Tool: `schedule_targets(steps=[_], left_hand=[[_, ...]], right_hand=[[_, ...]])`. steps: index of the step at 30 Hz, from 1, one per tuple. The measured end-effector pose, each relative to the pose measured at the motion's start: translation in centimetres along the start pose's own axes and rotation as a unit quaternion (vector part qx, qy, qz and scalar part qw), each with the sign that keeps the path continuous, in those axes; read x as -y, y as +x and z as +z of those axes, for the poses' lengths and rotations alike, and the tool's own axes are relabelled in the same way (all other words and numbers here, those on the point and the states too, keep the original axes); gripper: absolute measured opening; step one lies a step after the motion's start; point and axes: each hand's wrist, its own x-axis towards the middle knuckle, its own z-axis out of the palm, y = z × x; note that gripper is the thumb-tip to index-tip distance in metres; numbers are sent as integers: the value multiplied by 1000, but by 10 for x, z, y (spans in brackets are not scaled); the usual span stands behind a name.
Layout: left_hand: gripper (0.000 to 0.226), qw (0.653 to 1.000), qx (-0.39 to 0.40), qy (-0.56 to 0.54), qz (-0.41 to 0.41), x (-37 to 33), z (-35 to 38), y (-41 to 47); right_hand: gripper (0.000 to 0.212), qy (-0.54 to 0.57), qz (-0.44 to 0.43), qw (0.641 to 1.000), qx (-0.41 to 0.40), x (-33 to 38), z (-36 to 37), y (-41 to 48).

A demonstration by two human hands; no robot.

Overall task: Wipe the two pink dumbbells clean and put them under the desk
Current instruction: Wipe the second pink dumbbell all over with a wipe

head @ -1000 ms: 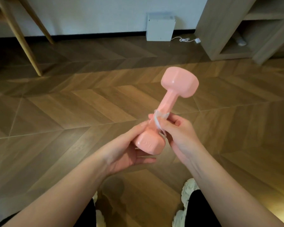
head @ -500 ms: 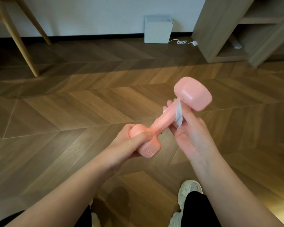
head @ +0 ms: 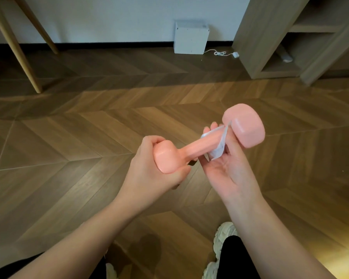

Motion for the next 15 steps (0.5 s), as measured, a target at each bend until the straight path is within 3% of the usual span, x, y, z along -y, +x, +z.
schedule_targets(steps=[3, 5, 7, 8, 9, 11, 13, 15], left_hand=[[70, 975, 120, -139, -121, 5, -4, 10], [77, 914, 242, -261, -192, 10, -5, 13], [82, 848, 307, -346, -258, 7, -8, 11], [83, 835, 317, -358, -272, 8, -9, 11], [82, 841, 312, -353, -267, 9, -9, 12], [73, 891, 263, -297, -220, 9, -9, 12], [66, 952, 181, -206, -139, 4, -7, 7], [56, 984, 76, -143, -72, -2, -4, 1]], right_hand=[[20, -21, -3, 999, 44, 6, 1, -1], [28, -36, -4, 997, 69, 8, 3, -3], [42, -49, -7, 995, 85, 9, 4, -5], [47, -52, -7, 995, 89, 8, 3, -5], [50, -51, -6, 994, 91, 8, 2, -5], [51, -42, -2, 996, 84, 6, 2, -4], [48, -30, -2, 998, 62, 5, 2, -3], [39, -21, 1, 999, 32, 3, 3, -2]])
